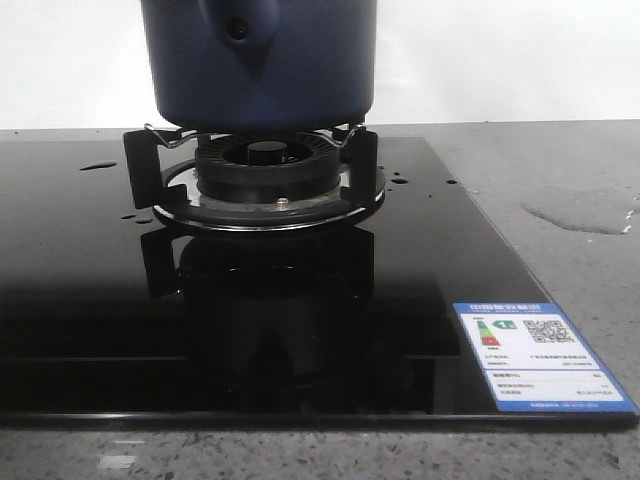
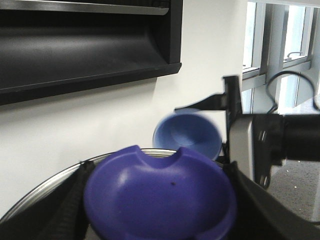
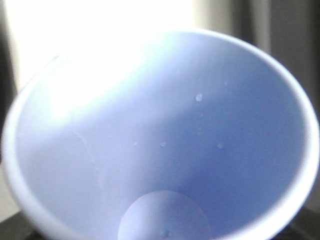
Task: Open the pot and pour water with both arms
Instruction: 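Tilt the cup over the open pot with the right gripper to pour, then lower the cup onto the counter and open the right gripper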
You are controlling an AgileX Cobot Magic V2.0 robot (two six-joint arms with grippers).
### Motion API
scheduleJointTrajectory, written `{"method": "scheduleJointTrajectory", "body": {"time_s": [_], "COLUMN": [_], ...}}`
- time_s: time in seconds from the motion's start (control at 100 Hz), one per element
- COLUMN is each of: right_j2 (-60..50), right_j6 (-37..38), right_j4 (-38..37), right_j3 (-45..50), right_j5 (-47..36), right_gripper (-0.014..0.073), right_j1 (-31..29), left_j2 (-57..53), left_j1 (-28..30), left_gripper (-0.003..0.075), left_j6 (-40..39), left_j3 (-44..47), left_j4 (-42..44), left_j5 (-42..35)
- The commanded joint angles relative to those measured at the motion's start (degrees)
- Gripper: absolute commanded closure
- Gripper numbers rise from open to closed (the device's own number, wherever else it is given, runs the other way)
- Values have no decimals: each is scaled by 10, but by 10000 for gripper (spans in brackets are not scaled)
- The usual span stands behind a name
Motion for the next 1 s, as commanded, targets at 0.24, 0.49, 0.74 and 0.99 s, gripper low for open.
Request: {"method": "scheduleJointTrajectory", "body": {"time_s": [0.24, 0.49, 0.74, 0.99], "right_j2": [-127, -209, -209, -155], "right_j6": [198, 320, 354, 354], "right_j4": [141, 159, 203, 203], "right_j3": [21, 218, 373, 416], "right_j5": [-7, -163, -410, -512], "right_gripper": [307, 307, 307, 307], "right_j1": [-57, -214, -372, -441], "left_j2": [17, 23, 23, 23], "left_j1": [-25, -27, -27, -27], "left_gripper": [438, 438, 438, 438], "left_j6": [-1, -1, 4, 4], "left_j3": [-18, -18, -18, -18], "left_j4": [-48, -48, -48, -48], "left_j5": [2, 2, 1, -1]}}
